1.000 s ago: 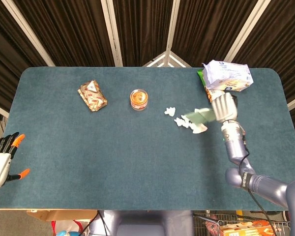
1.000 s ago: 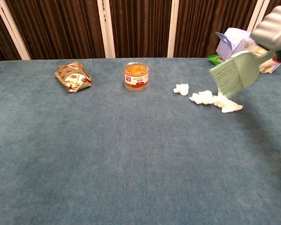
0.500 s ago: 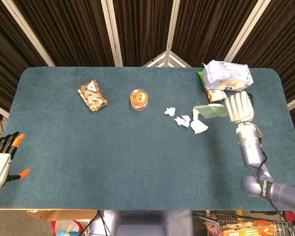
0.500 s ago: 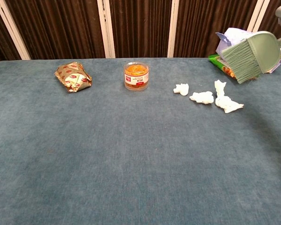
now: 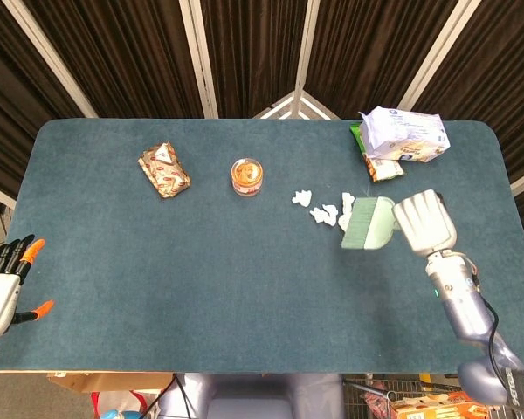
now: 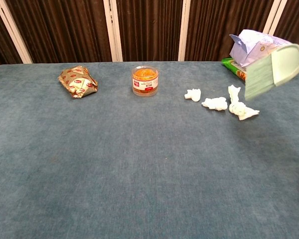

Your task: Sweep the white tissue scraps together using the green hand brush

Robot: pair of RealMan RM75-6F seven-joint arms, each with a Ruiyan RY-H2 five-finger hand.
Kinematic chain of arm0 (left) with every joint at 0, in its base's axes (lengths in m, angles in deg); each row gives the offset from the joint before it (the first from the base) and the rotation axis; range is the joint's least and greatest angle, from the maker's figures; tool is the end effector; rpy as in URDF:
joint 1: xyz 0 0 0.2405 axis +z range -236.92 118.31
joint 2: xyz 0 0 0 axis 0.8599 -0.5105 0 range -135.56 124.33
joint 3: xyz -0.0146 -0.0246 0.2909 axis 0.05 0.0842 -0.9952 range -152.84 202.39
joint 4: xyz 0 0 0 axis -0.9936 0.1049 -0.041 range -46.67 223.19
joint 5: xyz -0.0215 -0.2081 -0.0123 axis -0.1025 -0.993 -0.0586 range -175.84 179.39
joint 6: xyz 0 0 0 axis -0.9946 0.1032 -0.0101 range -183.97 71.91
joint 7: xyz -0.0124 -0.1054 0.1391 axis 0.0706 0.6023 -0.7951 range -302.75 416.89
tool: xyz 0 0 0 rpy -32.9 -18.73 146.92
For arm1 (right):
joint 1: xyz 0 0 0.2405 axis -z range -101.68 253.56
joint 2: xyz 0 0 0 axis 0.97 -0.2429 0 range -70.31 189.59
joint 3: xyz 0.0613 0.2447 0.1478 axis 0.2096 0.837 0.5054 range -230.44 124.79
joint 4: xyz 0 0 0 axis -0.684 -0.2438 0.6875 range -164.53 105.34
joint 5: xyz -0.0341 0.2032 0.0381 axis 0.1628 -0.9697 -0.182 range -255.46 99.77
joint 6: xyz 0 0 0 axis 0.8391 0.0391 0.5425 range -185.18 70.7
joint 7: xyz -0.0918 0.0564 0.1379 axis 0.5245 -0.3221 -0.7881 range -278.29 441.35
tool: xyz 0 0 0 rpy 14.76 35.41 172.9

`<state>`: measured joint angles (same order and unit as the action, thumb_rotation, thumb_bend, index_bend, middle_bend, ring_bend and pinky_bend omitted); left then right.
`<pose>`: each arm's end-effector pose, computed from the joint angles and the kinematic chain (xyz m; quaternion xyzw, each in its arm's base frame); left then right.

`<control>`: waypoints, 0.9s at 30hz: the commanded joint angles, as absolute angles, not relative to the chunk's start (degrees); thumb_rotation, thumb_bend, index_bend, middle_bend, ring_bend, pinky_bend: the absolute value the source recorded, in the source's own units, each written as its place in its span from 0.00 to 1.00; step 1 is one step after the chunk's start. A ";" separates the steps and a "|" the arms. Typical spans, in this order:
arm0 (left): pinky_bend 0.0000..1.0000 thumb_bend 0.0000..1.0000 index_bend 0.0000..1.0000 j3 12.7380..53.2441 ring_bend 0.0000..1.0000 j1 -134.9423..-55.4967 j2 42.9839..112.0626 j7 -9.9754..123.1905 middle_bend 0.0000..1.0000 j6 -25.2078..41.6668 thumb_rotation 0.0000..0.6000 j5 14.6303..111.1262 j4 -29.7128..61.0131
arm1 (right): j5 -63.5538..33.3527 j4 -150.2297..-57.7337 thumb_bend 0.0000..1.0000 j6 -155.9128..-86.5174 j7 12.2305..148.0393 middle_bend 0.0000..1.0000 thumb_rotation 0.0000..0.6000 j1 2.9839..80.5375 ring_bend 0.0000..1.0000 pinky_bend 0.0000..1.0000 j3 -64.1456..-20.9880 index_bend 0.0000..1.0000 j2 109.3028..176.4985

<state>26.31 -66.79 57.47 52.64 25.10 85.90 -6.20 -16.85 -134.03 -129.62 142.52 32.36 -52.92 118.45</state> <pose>-0.3388 0.2244 0.1651 -0.6235 -0.3890 -0.3528 0.5791 -0.1919 -0.3834 0.1637 0.7606 -0.0204 0.1418 0.6332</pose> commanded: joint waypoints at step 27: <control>0.00 0.00 0.00 26.07 0.00 -66.93 57.79 51.46 0.00 24.11 1.00 85.44 -6.24 | -11.45 -122.84 0.65 -127.49 143.13 1.00 1.00 34.74 1.00 0.97 -48.36 0.76 134.02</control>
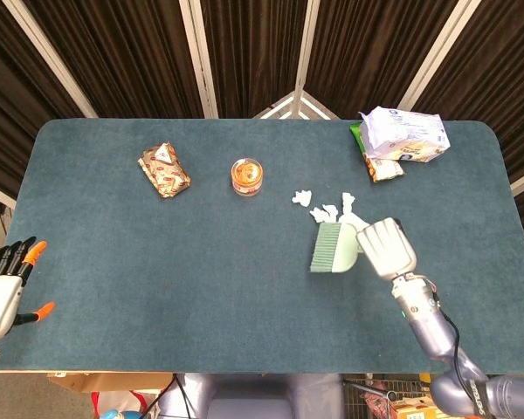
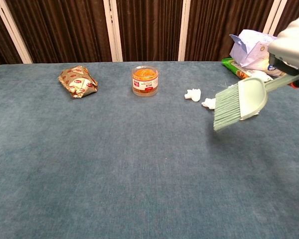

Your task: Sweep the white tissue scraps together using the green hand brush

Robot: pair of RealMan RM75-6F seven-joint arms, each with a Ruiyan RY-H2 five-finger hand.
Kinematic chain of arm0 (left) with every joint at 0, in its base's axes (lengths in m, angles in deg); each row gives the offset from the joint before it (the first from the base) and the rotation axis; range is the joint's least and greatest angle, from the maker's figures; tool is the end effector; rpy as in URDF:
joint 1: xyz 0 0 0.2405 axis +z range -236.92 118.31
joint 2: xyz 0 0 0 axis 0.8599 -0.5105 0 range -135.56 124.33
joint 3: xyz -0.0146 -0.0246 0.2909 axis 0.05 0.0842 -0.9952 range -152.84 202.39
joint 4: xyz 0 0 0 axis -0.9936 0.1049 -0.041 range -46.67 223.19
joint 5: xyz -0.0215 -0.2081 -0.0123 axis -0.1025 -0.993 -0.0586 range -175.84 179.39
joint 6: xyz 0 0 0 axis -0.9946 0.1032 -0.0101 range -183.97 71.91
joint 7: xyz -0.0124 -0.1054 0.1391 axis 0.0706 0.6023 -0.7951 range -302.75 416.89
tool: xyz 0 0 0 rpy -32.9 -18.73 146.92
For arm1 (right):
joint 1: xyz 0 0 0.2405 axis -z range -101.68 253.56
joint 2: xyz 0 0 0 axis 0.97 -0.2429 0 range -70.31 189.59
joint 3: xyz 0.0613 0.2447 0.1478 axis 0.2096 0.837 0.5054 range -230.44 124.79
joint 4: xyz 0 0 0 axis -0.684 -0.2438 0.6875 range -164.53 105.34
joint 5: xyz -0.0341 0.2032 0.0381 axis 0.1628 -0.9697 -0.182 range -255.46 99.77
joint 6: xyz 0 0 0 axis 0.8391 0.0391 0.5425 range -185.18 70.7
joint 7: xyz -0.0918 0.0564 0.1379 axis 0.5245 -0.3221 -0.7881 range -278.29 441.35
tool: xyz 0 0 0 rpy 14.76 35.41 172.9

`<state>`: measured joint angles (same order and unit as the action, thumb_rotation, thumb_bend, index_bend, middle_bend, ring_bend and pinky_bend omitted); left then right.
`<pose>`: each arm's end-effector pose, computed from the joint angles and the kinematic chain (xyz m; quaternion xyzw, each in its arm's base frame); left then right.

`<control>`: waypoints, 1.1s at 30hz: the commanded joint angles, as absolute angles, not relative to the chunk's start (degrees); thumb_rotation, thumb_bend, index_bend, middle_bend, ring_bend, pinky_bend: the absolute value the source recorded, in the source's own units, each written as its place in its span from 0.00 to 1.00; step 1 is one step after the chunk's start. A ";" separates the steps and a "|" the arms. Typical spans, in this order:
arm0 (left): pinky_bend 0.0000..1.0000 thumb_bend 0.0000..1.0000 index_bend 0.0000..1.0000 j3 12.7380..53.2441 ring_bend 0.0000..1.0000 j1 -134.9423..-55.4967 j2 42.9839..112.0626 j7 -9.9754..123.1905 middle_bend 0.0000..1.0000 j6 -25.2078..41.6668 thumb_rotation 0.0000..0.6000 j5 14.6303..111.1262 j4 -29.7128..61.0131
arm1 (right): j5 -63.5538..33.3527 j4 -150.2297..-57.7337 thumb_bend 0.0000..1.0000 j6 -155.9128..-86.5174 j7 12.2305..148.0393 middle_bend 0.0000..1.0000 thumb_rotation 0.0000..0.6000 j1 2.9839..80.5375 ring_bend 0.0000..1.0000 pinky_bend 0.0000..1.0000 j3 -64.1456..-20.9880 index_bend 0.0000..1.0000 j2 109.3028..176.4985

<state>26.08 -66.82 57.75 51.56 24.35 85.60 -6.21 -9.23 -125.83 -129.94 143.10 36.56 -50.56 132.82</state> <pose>-0.3404 0.2234 0.1609 -0.6284 -0.3904 -0.3428 0.5789 -0.1930 -0.3732 0.0853 0.7726 -0.0203 0.1928 0.6046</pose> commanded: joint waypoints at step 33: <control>0.00 0.00 0.00 26.57 0.00 -67.76 56.85 52.87 0.00 21.12 1.00 82.26 -7.04 | -19.54 -85.30 0.65 -110.67 137.85 1.00 1.00 22.03 1.00 0.97 -43.56 0.77 153.94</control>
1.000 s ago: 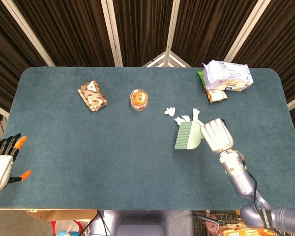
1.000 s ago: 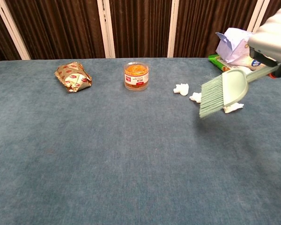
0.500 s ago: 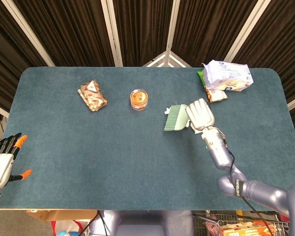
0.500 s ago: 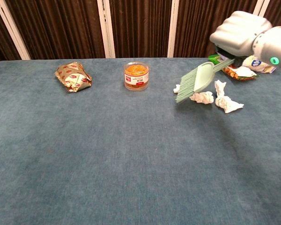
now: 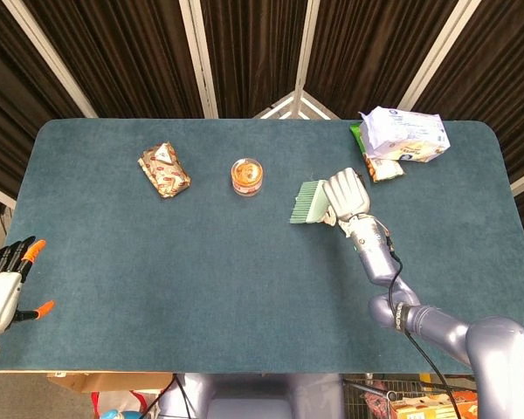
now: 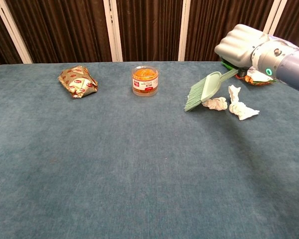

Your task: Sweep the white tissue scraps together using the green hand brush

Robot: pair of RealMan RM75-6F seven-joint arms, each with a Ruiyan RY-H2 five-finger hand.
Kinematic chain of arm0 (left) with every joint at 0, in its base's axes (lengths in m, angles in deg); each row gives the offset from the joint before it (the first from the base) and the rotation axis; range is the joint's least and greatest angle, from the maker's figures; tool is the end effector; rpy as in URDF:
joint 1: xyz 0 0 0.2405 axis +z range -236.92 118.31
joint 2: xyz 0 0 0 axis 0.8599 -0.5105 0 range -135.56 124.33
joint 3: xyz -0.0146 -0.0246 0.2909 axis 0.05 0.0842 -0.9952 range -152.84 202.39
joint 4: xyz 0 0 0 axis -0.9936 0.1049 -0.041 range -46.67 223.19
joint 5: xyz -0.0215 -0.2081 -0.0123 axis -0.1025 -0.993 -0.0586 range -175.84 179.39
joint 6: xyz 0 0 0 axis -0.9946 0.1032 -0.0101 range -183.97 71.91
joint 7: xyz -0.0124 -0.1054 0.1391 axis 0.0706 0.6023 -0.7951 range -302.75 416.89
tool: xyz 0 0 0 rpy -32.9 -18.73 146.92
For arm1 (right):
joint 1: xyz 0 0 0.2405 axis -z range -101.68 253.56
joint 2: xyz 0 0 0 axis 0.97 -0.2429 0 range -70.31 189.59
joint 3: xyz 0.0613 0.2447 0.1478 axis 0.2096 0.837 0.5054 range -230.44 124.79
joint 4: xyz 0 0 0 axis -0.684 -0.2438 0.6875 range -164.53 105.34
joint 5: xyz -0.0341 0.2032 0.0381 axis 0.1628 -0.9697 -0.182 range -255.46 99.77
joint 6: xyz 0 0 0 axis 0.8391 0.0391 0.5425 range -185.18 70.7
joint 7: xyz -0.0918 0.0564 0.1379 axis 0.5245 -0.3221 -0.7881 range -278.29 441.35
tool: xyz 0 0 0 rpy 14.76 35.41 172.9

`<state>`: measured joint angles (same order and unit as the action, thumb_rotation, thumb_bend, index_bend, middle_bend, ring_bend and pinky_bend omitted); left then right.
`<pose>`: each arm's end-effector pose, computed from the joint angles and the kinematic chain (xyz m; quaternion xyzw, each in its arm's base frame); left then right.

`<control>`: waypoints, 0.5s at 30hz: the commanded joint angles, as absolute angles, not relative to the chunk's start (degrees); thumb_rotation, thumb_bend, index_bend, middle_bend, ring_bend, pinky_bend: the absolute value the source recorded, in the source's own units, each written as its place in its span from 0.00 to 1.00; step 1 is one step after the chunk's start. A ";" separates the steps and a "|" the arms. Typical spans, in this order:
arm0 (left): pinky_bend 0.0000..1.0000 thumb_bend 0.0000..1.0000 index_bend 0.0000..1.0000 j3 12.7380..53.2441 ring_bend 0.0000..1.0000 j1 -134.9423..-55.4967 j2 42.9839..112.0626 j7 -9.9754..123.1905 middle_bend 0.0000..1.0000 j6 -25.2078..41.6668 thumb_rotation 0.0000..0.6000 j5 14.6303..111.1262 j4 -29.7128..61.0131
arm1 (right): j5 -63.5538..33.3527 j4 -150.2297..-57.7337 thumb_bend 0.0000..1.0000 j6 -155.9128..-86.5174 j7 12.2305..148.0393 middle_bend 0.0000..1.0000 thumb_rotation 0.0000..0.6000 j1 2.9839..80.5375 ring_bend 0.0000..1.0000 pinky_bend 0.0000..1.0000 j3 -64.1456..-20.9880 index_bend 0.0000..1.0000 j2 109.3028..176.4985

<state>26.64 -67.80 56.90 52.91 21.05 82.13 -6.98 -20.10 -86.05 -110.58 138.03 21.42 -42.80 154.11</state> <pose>-0.3471 0.2300 0.1610 -0.6180 -0.4203 -0.3306 0.5763 -0.1704 -0.5066 0.0036 0.7716 -0.0258 0.1438 0.6191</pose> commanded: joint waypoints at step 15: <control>0.00 0.00 0.00 26.32 0.00 -67.38 56.50 54.13 0.00 22.39 1.00 83.81 -7.17 | -20.00 -90.69 0.65 -114.77 141.93 1.00 1.00 28.87 1.00 0.97 -47.02 0.80 141.60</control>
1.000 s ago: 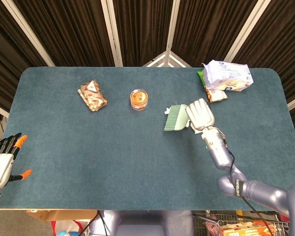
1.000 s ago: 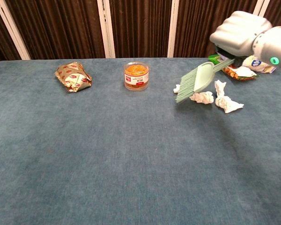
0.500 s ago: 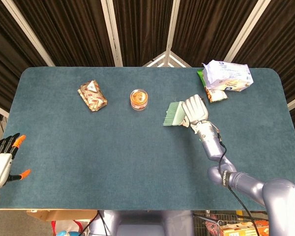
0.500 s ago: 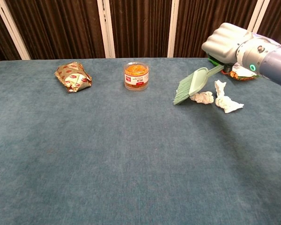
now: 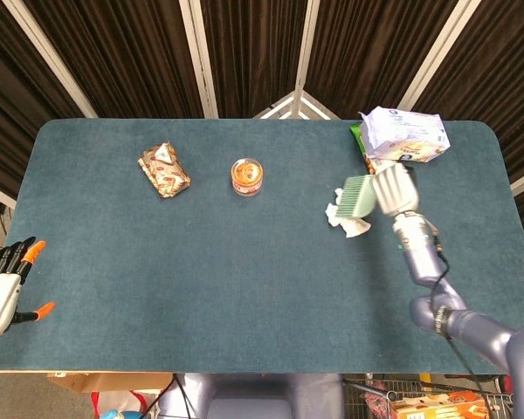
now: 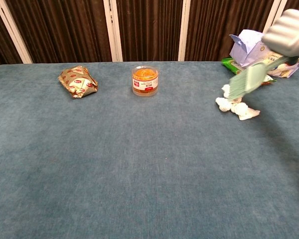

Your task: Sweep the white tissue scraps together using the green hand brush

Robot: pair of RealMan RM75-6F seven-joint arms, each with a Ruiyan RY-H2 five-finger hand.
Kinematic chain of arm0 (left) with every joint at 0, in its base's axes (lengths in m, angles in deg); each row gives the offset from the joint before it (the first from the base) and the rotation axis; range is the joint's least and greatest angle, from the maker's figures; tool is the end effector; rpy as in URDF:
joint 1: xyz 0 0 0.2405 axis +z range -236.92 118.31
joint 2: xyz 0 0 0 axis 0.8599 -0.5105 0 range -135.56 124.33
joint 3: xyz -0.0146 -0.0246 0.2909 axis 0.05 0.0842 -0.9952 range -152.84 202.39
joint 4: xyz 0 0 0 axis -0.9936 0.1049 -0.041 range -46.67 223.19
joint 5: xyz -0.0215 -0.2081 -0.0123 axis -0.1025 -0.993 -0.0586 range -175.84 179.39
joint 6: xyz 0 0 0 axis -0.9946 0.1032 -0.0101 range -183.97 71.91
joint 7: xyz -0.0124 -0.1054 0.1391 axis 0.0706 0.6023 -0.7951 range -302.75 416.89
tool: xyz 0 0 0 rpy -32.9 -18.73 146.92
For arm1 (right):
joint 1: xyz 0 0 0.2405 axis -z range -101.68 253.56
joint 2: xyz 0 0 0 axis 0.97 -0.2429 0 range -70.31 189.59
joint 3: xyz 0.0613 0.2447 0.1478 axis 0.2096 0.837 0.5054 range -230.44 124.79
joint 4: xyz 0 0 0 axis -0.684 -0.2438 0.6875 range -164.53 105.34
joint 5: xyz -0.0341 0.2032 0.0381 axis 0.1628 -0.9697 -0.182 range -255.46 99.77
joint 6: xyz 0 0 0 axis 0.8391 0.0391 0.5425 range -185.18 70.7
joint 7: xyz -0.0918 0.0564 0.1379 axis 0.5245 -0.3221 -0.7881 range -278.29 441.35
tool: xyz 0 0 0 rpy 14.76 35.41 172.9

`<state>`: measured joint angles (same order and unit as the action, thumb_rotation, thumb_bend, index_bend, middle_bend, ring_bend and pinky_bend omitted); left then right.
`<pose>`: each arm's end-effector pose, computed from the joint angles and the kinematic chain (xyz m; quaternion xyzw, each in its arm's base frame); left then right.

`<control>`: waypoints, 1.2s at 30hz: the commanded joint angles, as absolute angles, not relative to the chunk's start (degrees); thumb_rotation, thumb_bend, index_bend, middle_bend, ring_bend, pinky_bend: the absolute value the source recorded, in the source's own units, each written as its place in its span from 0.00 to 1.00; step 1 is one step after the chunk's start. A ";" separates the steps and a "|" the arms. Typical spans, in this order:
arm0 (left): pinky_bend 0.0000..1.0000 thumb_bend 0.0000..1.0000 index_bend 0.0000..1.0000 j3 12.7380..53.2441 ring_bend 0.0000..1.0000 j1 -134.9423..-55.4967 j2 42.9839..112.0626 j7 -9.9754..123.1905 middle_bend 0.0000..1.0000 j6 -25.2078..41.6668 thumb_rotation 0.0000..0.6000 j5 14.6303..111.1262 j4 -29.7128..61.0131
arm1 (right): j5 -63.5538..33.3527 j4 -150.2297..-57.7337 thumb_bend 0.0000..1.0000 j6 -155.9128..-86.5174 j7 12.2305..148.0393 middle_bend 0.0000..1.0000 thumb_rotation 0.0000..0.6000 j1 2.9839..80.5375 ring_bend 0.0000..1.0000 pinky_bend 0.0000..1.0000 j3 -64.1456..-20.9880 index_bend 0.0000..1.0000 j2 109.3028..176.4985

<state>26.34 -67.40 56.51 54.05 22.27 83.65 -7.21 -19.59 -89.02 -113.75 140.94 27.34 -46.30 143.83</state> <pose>-0.3434 0.2269 0.1640 -0.6181 -0.4166 -0.3423 0.5721 -0.2406 -0.4980 0.0847 0.7422 0.0123 0.0600 0.6673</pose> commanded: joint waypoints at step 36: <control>0.00 0.00 0.00 26.04 0.00 -67.02 57.41 52.71 0.00 24.05 1.00 85.53 -6.69 | -3.80 -124.30 0.64 -130.25 139.28 1.00 1.00 39.77 1.00 0.97 -52.20 0.66 136.54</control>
<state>26.04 -67.02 57.42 52.70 24.05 85.54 -6.70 -3.77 -124.85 -130.28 138.95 39.42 -51.90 135.92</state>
